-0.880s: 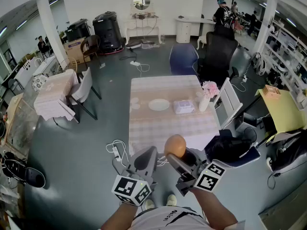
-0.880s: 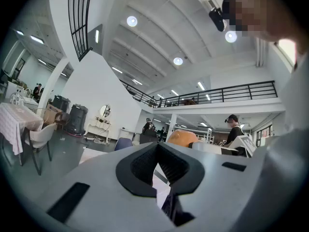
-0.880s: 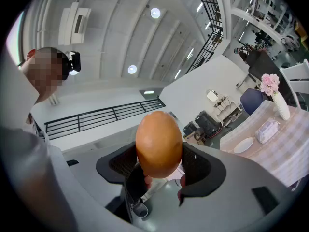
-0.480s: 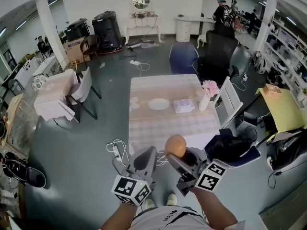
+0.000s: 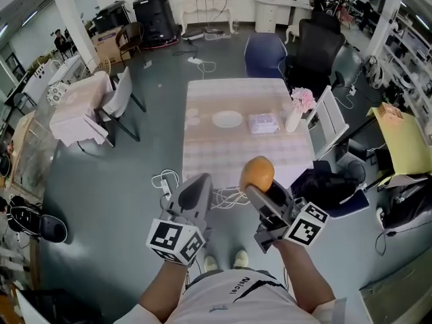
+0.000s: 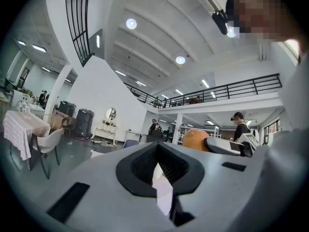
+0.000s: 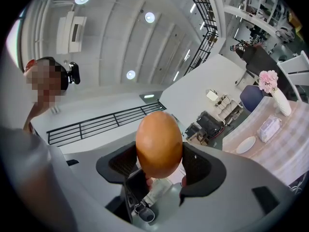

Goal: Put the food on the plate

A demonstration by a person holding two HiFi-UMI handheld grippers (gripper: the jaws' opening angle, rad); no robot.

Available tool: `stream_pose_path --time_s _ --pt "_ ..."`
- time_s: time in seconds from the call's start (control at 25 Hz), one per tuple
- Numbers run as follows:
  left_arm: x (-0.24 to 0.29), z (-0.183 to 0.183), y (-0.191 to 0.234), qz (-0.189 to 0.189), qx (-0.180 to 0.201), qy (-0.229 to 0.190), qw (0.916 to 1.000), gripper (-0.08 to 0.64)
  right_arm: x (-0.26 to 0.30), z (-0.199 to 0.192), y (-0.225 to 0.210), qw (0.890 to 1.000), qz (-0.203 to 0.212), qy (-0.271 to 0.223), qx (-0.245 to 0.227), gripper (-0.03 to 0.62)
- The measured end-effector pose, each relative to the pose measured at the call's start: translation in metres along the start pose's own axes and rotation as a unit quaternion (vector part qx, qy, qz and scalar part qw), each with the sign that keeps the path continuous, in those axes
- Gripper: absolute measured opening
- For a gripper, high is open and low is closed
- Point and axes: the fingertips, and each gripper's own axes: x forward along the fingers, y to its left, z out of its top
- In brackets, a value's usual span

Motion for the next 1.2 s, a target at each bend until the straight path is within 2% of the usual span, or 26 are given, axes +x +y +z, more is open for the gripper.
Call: stream_pose_path --time_s 0.28,0.88,1.2 --pt "0.005 -0.002 -0.009 0.003 0.008 -0.001 1.0 0.006 -0.008 0.003 -0.009 1.0 -0.002 0.0 0.009 0.272" --pt "0.032 -0.008 -0.027 0.028 0.016 -0.004 0.9995 0.006 -0.032 0.036 -0.042 1.0 0.002 -0.01 0.017 0.272" --pt "0.048 -0.017 -0.034 0.028 0.021 0.005 0.9994 0.006 -0.032 0.037 -0.056 1.0 0.002 -0.002 0.024 0.272"
